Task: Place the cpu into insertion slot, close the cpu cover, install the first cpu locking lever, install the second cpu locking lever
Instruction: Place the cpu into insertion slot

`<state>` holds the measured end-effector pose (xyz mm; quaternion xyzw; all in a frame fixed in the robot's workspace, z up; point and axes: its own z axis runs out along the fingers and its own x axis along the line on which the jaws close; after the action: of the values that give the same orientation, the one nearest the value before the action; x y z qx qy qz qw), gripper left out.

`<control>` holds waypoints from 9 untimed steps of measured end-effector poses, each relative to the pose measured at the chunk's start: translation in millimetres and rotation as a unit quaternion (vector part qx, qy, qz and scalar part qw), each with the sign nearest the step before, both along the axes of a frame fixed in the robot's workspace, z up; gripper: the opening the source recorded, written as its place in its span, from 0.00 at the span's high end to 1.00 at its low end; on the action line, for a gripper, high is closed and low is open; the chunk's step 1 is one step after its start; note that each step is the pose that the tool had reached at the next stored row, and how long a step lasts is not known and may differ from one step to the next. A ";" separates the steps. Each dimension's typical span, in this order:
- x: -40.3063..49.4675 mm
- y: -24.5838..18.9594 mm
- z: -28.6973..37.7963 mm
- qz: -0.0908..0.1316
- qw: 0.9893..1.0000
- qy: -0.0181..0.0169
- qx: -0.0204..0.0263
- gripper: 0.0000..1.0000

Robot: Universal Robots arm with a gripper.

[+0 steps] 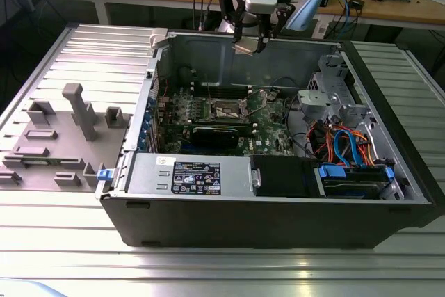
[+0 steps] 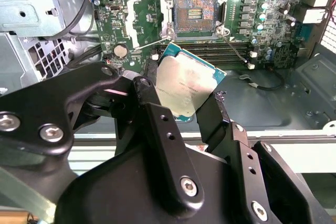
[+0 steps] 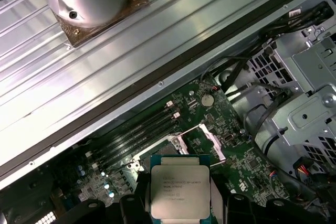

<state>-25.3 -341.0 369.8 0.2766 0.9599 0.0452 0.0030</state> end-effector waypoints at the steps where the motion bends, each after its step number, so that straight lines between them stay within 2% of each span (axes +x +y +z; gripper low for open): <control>1: 0.0 0.0 0.0 0.000 1.000 0.000 0.000 0.46; 4: 0.0 0.0 0.0 -0.001 1.000 0.000 0.000 0.46; 9: 0.0 0.0 0.0 -0.019 1.000 0.000 0.000 0.46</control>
<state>-25.3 -341.0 369.8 0.2947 0.9545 0.0451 0.0039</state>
